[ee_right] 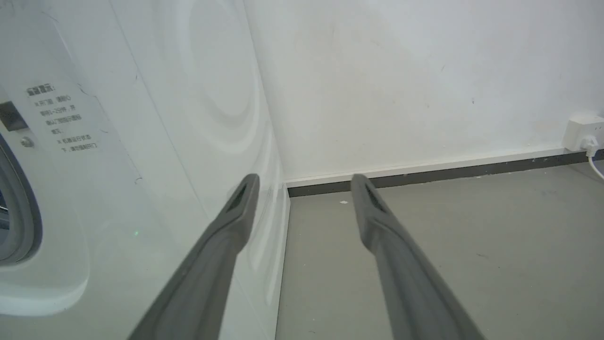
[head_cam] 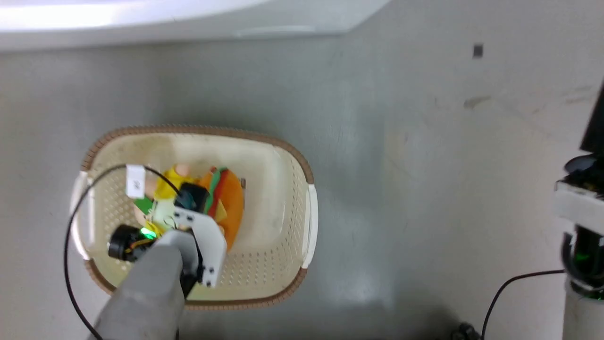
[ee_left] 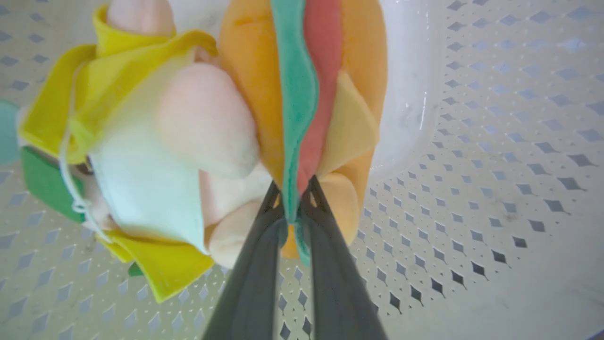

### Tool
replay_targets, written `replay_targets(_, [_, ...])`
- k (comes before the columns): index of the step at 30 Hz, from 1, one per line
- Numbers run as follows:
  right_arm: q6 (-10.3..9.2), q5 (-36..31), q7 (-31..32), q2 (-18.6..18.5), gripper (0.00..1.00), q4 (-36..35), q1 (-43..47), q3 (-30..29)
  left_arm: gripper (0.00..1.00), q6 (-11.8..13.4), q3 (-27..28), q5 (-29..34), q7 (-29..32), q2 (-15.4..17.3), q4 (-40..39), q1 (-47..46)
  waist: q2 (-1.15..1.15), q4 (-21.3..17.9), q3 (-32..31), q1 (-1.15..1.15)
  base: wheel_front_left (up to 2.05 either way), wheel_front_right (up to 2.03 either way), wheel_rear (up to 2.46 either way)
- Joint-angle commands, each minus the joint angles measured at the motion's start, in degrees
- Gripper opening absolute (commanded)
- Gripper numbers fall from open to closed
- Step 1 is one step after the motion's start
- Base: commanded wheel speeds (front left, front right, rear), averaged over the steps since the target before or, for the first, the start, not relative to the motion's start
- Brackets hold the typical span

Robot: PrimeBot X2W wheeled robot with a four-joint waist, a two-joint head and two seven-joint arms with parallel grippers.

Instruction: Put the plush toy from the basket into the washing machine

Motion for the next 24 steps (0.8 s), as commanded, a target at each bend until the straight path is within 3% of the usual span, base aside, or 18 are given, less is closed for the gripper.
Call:
replay_targets(1, [-0.04, 0.39, -0.25, -0.01, 1.00, 0.83, 1.20, 0.37, 0.00, -0.39, -0.77, 0.02, -1.08, -0.09, 0.04, 1.34, 0.00, 0.71, -4.42, 0.00, 0.00, 0.00, 0.00])
replay_targets(10, [-0.04, -0.64, -0.25, -0.01, 1.00, 5.36, 6.69, 1.79, 0.00, -0.70, -2.69, -2.80, -8.59, -1.65, -0.08, 7.64, 0.00, 2.49, -16.95, 0.00, 0.00, 0.00, 0.00])
replay_targets(24, [-0.04, -3.93, -0.25, -0.01, 1.00, 9.41, 16.61, 0.92, 0.00, -0.15, -5.27, -5.10, -16.52, -4.37, -3.37, 13.13, 0.00, 7.16, -30.70, 0.00, 0.00, 0.00, 0.00])
